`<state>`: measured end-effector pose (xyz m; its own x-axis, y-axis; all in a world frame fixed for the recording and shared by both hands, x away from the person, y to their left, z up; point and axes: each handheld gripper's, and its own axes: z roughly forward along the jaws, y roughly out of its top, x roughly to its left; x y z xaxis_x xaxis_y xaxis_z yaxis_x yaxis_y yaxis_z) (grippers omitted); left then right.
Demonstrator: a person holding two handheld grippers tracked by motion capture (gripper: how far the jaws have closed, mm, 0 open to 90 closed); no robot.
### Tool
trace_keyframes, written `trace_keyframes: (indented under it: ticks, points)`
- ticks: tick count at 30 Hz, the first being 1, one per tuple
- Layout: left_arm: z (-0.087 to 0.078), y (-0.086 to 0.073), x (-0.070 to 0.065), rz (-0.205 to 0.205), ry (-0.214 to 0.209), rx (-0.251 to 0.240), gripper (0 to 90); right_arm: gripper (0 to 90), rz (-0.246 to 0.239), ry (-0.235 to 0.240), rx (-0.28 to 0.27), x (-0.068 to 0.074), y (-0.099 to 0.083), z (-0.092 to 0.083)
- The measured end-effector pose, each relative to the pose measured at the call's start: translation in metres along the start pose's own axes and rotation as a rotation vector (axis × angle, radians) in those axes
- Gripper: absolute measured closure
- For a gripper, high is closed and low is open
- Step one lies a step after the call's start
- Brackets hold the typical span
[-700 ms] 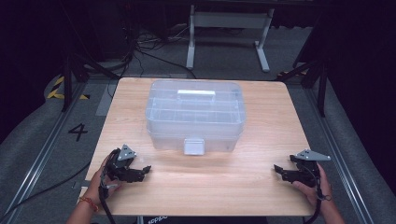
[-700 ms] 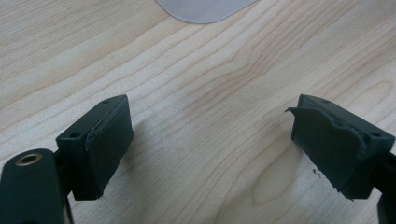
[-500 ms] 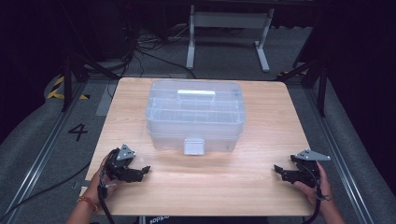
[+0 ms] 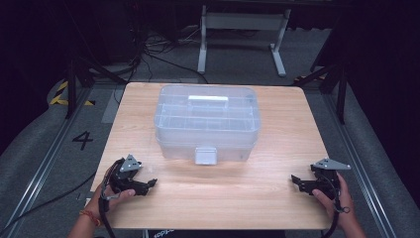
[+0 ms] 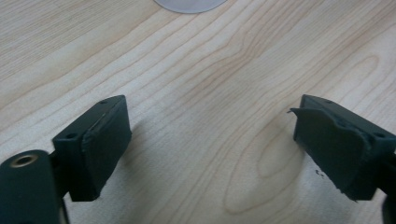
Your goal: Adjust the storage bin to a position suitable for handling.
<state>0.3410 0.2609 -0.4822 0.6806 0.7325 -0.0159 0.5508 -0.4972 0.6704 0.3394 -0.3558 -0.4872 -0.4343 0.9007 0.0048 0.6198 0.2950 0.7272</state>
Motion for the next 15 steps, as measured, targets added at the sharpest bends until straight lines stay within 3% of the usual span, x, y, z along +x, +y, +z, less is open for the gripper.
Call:
trace_keyframes:
  ticks: [1,6,13,15]
  points:
    - [-0.0003,0.0007,0.0020,0.020,0.000,0.006,8.0,8.6,0.005,-0.002,0.000,-0.0004,-0.0002,-0.0001]
    - [0.0000,0.0007,0.0026,0.017,-0.004,0.006,7.8,9.0,0.027,-0.023,0.002,-0.0040,-0.0005,-0.0005]
    - [-0.0001,0.0002,0.0021,0.006,0.002,0.001,7.8,11.6,0.004,-0.004,0.000,-0.0075,-0.0023,-0.0034]
    - [0.0002,0.0001,0.0025,0.009,0.006,-0.005,7.8,16.5,-0.002,0.002,-0.004,-0.0083,-0.0019,-0.0039]
